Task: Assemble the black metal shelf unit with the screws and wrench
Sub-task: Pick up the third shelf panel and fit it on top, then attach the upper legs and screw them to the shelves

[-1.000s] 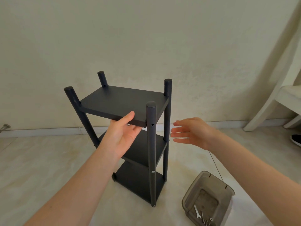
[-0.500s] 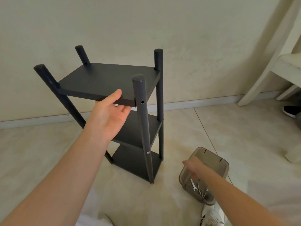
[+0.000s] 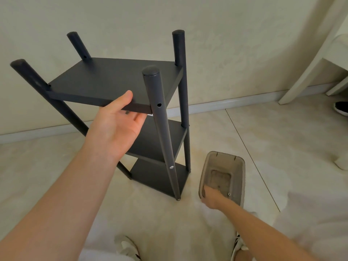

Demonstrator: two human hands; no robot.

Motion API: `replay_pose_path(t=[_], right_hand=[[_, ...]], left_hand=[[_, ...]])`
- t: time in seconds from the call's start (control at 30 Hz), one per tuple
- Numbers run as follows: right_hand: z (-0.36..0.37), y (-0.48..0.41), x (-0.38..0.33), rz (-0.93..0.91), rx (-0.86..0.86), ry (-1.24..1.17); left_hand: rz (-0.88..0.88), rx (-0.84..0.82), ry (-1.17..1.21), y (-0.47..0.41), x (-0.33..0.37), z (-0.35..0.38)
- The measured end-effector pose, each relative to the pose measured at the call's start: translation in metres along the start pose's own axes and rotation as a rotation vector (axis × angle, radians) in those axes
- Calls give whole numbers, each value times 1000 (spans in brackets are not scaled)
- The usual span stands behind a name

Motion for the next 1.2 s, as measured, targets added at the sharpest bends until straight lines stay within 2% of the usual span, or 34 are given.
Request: replay_pose_path(t=[0.13, 0.33, 0.5, 0.67, 0.97, 1.2], right_hand=[[5, -2, -7, -122, -55, 4], [7, -8, -8, -127, -157, 14], [-2, -24, 7, -26, -2, -22], [1, -40, 30, 113, -12, 125], [12, -66, 34, 77, 70, 152], [18, -72, 34, 165, 72, 236]], left_hand=[[5, 17, -21, 1, -1, 2], [11, 17, -25, 2, -2, 1], [28, -18, -24, 5, -2, 2], [33, -6, -42, 5, -1, 4], [52, -38, -54, 6, -3, 3], [62, -52, -71, 6, -2, 4]])
Point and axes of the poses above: each hand's wrist, its own y-axis away from the middle knuckle, its own z-axis out of the palm, x = y × z, the point moved 1 cm from there along -y, towards the middle knuckle, and after that the axes turned 14 degrees about -x, right-handed, at the moved point
